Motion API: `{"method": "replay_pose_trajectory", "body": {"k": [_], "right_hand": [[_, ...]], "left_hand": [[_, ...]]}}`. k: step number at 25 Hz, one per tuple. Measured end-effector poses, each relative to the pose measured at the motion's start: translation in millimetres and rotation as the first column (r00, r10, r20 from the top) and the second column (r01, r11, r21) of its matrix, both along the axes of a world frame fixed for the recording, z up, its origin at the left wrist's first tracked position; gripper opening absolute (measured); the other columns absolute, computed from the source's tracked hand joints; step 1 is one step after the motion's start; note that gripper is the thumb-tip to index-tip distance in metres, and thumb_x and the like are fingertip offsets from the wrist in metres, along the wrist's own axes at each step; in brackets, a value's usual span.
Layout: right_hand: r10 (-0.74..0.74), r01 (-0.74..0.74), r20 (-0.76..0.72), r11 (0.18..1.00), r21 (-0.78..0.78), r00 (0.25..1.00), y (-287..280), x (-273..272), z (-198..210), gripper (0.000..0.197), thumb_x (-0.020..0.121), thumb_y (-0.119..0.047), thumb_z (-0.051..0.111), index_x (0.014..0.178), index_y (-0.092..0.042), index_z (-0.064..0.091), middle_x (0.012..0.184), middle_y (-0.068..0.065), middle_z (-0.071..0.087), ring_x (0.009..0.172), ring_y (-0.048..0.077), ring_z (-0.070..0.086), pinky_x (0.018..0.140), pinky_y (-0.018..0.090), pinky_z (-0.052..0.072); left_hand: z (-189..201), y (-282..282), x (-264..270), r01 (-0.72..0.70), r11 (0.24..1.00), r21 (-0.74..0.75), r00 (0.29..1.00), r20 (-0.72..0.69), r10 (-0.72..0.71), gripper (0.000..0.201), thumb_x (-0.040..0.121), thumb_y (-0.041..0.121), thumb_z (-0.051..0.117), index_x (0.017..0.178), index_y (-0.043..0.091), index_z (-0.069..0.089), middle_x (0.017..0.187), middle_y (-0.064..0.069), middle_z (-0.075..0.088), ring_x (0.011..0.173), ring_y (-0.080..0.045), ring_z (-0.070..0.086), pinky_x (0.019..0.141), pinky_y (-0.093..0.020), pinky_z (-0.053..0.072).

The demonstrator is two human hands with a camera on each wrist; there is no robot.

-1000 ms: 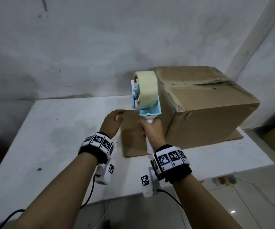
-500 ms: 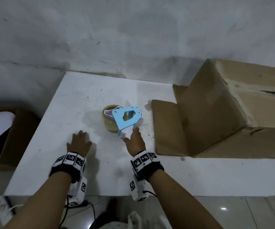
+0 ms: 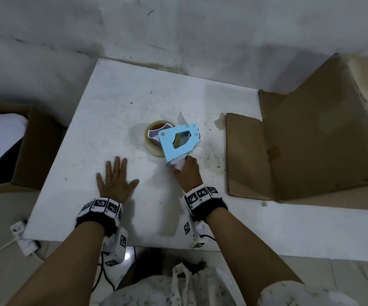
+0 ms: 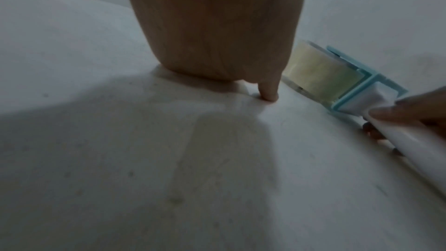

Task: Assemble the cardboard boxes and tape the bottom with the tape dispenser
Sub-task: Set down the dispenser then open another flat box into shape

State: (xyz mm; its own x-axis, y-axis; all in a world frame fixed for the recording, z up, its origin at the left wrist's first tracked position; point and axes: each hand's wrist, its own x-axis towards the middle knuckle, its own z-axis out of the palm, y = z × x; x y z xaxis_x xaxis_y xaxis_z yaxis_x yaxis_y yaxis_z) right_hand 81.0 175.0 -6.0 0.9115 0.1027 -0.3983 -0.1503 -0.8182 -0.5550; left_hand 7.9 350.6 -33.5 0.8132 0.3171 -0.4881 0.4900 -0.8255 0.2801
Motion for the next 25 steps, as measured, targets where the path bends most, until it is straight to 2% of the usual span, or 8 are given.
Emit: {"method": "replay_pose_trajectory", "body": {"k": [3,5,9,11,13,16,20,25], "right_hand": [[0.105,-0.103,0.015,0.99,-0.098,0.994,-18.6,-2.6,10.1,0.045,0.095,-0.027,0.043,0.135,-0.007,0.038,0.136,0.017,0.045,0.125,0.033,0.04,0.102,0.042,0.032],[0.101,-0.073,0.202,0.987,-0.145,0.974,-39.1,-4.9,23.6,0.032,0.097,-0.023,0.037,0.121,-0.012,0.054,0.124,0.013,0.057,0.115,0.031,0.05,0.096,0.042,0.037],[-0.034,0.113,0.638,0.99,-0.082,0.769,-98.3,-5.9,44.6,0.028,0.089,-0.021,0.037,0.09,-0.017,0.064,0.094,0.006,0.067,0.089,0.028,0.058,0.079,0.04,0.042],[-0.005,0.146,0.799,0.984,-0.103,0.602,-135.6,-11.0,51.6,0.026,0.084,-0.02,0.039,0.082,-0.016,0.065,0.085,0.007,0.066,0.08,0.023,0.054,0.071,0.034,0.04],[0.059,0.104,0.863,0.986,-0.128,0.502,-175.1,-22.9,53.0,0.022,0.08,-0.017,0.043,0.082,-0.016,0.065,0.086,0.008,0.066,0.08,0.017,0.043,0.069,0.029,0.033],[0.092,0.049,0.877,0.99,-0.13,0.471,-242.1,-47.3,49.9,0.024,0.074,-0.011,0.045,0.09,-0.019,0.062,0.097,0.008,0.065,0.083,0.015,0.039,0.069,0.03,0.024],[0.039,0.136,0.924,0.986,-0.097,0.38,-331.8,-63.6,69.8,0.027,0.078,-0.015,0.044,0.104,-0.022,0.048,0.119,0.004,0.041,0.094,0.019,0.039,0.081,0.035,0.026],[-0.166,0.341,0.946,0.938,0.065,0.277,-432.5,-46.9,108.1,0.046,0.082,-0.026,0.046,0.127,-0.024,0.034,0.137,0.002,0.023,0.128,0.021,0.026,0.109,0.052,0.018]], "left_hand": [[-2.4,-1.0,-0.6,-0.022,1.0,0.0,1.0,0.011,0.022,0.072,0.094,0.047,0.036,0.149,0.026,-0.004,0.158,0.005,-0.015,0.147,-0.02,-0.015,0.117,-0.048,-0.007],[-0.8,-3.7,0.3,-0.038,0.999,0.018,0.999,0.0,0.038,0.072,0.094,0.048,0.037,0.15,0.026,-0.003,0.158,0.005,-0.014,0.147,-0.021,-0.013,0.118,-0.049,-0.005],[17.4,-9.7,24.8,-0.133,0.99,-0.052,0.99,-0.059,0.13,0.071,0.092,0.043,0.046,0.149,0.013,0.016,0.159,-0.009,0.007,0.147,-0.029,0.006,0.117,-0.045,0.01],[37.8,-24.8,40.8,-0.21,0.961,-0.18,0.97,0.082,0.227,0.051,0.097,0.028,0.044,0.141,0.003,0.036,0.149,-0.021,0.032,0.138,-0.036,0.03,0.113,-0.04,0.025],[55.9,-60.9,45.3,-0.275,0.92,-0.279,0.842,0.391,0.371,0.04,0.094,0.023,0.047,0.129,0.002,0.051,0.134,-0.025,0.05,0.125,-0.039,0.045,0.106,-0.044,0.035],[79.4,-166.9,30.9,0.032,0.957,-0.288,0.655,0.73,0.197,0.039,0.089,0.023,0.047,0.118,0.0,0.058,0.123,-0.023,0.057,0.118,-0.038,0.05,0.104,-0.039,0.035],[100.4,-303.1,14.6,0.395,0.842,-0.369,0.639,0.768,0.037,0.057,0.087,0.043,0.038,0.132,0.009,0.046,0.133,-0.012,0.051,0.124,-0.019,0.045,0.103,-0.023,0.03],[124.2,-410.4,20.4,0.446,0.77,-0.457,0.648,0.758,0.074,0.072,0.086,0.047,0.05,0.145,0.013,0.025,0.15,-0.007,0.035,0.132,-0.009,0.034,0.109,-0.027,0.03]]}}
